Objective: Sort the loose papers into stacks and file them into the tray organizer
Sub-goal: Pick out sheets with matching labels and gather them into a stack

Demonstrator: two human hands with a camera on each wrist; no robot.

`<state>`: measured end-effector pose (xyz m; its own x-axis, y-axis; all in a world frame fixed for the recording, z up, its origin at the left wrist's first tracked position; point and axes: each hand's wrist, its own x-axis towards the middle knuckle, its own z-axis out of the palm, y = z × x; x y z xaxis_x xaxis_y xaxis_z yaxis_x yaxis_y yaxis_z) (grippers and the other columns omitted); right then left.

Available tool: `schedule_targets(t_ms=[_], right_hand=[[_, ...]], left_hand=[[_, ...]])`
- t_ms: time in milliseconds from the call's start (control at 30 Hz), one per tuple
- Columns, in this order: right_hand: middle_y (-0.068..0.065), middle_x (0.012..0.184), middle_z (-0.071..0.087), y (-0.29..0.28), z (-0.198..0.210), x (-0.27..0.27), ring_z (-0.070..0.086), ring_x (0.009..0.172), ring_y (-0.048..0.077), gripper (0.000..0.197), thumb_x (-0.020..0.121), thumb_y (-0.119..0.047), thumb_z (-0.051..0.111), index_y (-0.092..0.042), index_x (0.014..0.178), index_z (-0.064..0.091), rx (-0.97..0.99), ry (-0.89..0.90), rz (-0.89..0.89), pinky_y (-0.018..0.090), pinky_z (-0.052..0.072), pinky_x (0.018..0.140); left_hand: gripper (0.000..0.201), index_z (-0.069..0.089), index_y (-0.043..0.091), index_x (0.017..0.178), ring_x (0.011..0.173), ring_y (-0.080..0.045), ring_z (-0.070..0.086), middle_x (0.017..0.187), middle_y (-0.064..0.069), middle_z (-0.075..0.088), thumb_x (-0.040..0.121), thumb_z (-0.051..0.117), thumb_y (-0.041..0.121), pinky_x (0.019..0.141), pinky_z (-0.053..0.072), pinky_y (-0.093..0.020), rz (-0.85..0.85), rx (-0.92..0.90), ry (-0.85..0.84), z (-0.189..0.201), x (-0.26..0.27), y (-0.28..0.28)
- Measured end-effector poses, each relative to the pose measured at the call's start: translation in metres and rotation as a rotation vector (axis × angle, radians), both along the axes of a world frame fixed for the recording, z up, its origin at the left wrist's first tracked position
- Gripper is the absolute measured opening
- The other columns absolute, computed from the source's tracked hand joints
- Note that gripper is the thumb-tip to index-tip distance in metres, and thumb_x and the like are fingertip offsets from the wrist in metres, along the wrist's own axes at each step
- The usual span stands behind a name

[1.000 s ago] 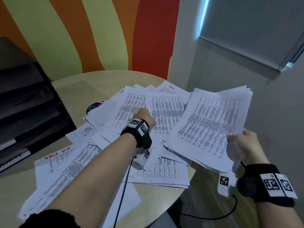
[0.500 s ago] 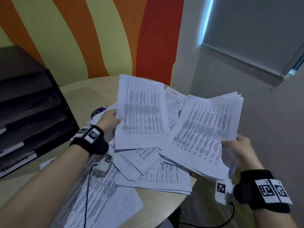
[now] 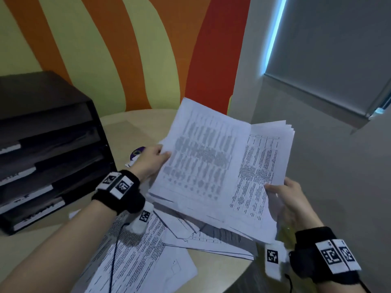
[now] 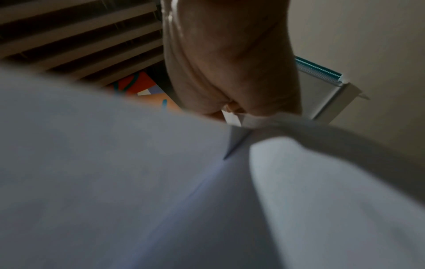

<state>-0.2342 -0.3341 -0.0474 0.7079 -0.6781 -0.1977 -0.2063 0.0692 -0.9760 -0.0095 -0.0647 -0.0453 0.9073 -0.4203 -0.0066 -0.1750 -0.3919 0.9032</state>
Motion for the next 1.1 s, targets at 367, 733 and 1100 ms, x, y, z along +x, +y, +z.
schedule_targets(t_ms=[367, 733, 1100], right_hand=[[0.005, 0.104, 0.074, 0.029, 0.027, 0.014, 0.072, 0.093, 0.024, 0.048, 0.098, -0.052, 0.044, -0.014, 0.115, 0.067, 0.092, -0.24, -0.003, 0.044, 0.055, 0.085], [-0.011, 0.108, 0.065, 0.04, 0.08, 0.033, 0.061, 0.098, -0.006, 0.035, 0.093, 0.005, 0.052, -0.023, 0.115, 0.054, -0.522, -0.506, 0.021, 0.011, 0.049, 0.086], [-0.003, 0.086, 0.066, 0.034, 0.034, 0.046, 0.063, 0.086, 0.022, 0.02, 0.089, 0.011, 0.054, -0.005, 0.094, 0.065, -0.313, -0.22, 0.008, 0.034, 0.052, 0.079]], left_hand=[[0.033, 0.043, 0.012, 0.118, 0.086, -0.016, 0.065, 0.112, -0.017, 0.064, 0.093, 0.053, -0.008, 0.069, 0.055, -0.02, 0.045, -0.385, 0.302, -0.014, -0.055, -0.066], [0.027, 0.044, 0.019, 0.122, 0.106, -0.019, 0.062, 0.117, -0.004, 0.062, 0.098, 0.051, 0.009, 0.084, 0.052, -0.026, -0.067, -0.504, -0.165, 0.066, -0.044, -0.058], [0.04, 0.044, 0.012, 0.135, 0.096, -0.016, 0.061, 0.105, 0.001, 0.06, 0.099, 0.053, 0.026, 0.076, 0.052, -0.03, -0.146, -0.149, 0.011, 0.001, -0.009, -0.043]])
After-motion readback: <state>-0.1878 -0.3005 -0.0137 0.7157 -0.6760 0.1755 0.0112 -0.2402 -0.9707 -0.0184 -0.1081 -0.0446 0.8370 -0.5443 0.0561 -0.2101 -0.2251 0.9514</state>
